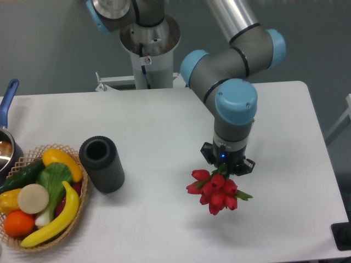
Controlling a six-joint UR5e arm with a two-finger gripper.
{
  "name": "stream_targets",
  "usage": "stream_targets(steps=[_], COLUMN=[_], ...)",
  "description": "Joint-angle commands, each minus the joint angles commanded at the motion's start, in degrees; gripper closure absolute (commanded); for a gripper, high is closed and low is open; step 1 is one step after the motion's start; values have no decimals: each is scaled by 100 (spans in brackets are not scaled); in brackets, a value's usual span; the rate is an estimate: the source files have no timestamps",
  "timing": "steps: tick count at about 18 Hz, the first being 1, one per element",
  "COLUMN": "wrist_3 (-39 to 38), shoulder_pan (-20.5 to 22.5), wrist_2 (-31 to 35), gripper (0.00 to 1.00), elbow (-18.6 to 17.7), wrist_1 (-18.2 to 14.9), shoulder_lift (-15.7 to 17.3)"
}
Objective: Place the flowers on the table
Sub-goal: 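Lower the held red tulip bunch toward the table surface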
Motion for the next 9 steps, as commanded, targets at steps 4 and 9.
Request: stream_targets(steps=[4, 9], wrist_3=[-9, 26], shoulder_pan=[-9, -70], wrist_2=[-9, -44], gripper=[91, 81], elbow=[-9, -237], wrist_1=[-9, 26], shoulder_lift=[-9, -27])
